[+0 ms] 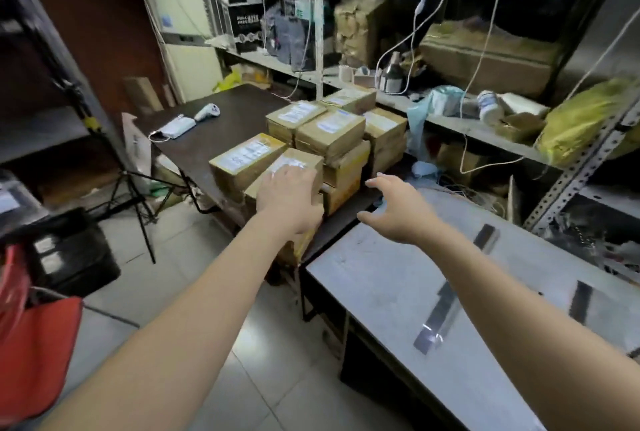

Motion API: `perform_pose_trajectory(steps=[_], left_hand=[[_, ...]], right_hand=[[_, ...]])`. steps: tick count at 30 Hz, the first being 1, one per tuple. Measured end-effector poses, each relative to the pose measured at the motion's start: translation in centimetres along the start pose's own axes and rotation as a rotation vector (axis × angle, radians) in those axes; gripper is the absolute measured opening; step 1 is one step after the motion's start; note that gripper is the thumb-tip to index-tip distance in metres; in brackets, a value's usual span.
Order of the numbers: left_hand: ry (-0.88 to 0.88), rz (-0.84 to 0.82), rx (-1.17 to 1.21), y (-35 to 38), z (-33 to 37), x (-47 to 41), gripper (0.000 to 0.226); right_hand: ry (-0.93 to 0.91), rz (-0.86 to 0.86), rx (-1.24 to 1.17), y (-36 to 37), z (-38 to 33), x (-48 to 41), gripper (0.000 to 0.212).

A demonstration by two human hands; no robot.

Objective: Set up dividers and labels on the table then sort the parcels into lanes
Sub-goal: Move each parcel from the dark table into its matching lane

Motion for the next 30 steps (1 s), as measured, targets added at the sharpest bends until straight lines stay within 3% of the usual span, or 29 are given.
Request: perform_pose_trajectory(steps=[14, 21, 26, 30], left_hand=[[-0.255, -0.042, 0.099, -3.2, -23.4, -15.1, 0.063], [-0.152, -0.164, 0.201, -0.7, -29.1, -23.0, 0.063], [0.016, -0.252, 0.346, 1.5, -30.3, -27.9, 0.062], [-0.044, -0.409, 0.523, 3.7, -31.7, -29.4, 0.071]], right_hand=[[-0.082, 0.002, -0.163, 3.8, -12.8, -22.1, 0.069], [0.02, -0.059, -0.188, 6.6, -16.4, -26.9, 0.071], [0.133, -0.072, -0.144, 8.6, -20.0, -28.0, 0.094], [0.289, -0.138, -0.148, 10.5, -22.4, -28.1, 0.108]])
Point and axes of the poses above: each hand's wrist, its own x-axis away from the middle knuckle, its own y-axis out of the palm, z = x × y, the point moved 6 cm from there along -x, towards the middle knuckle, and after that the axes turned 13 degrees about x, right-handed, at the moved point
